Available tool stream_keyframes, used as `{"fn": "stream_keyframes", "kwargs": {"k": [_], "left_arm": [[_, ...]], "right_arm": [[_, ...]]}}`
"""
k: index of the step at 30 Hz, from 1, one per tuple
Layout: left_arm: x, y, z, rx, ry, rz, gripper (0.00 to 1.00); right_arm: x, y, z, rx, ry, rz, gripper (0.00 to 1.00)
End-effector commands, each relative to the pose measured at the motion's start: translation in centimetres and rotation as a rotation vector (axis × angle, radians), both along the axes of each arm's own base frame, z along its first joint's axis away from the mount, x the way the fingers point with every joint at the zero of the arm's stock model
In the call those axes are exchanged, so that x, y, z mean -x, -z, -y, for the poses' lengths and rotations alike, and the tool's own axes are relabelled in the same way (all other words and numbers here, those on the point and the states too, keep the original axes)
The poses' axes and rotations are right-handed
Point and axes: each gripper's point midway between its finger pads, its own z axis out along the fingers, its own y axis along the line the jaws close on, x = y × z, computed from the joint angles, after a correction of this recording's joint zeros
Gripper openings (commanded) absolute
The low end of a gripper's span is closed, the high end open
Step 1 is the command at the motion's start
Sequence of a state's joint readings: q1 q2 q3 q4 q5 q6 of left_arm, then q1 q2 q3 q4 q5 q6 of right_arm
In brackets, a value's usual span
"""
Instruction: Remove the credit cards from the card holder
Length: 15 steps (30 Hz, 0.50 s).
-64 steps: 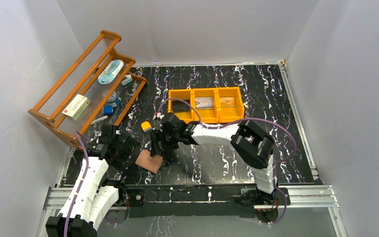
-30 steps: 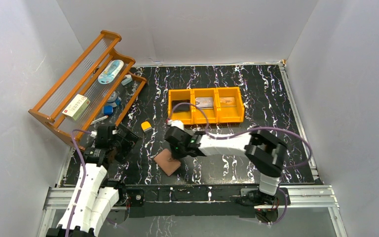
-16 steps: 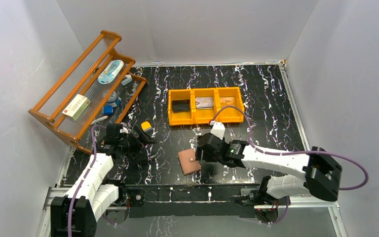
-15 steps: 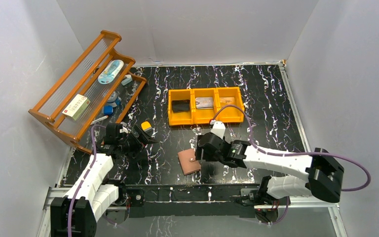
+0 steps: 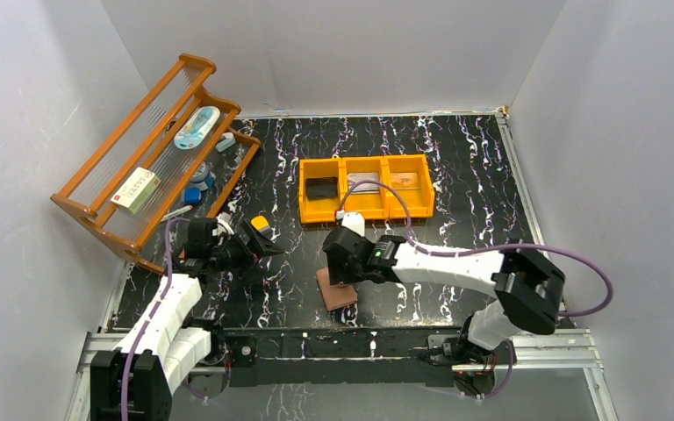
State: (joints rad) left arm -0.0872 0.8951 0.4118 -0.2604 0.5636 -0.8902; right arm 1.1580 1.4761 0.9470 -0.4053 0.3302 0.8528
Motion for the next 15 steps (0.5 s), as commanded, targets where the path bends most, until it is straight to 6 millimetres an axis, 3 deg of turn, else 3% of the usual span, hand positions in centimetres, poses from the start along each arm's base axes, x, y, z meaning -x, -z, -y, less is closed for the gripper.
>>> {"fn": "stream_keyframes", "kwargs": {"k": [1, 6, 15], "left_arm": [[0.5, -0.8, 0.8, 0.045, 0.067, 0.03, 0.87], [0.4, -1.1, 0.7, 0.035, 0.083, 0.047, 0.82], [0.4, -1.4, 1.6, -0.01, 0.157, 0.081, 0.78]], "right_arm": [[0.1, 0.0, -0.9, 0.054, -0.019, -0.008, 0.58], [-0.1, 1.1, -0.6, 0.132, -0.013, -0.012, 0.53], [0.3, 3.2, -0.1, 0.205, -0.02, -0.028, 0.51]]}}
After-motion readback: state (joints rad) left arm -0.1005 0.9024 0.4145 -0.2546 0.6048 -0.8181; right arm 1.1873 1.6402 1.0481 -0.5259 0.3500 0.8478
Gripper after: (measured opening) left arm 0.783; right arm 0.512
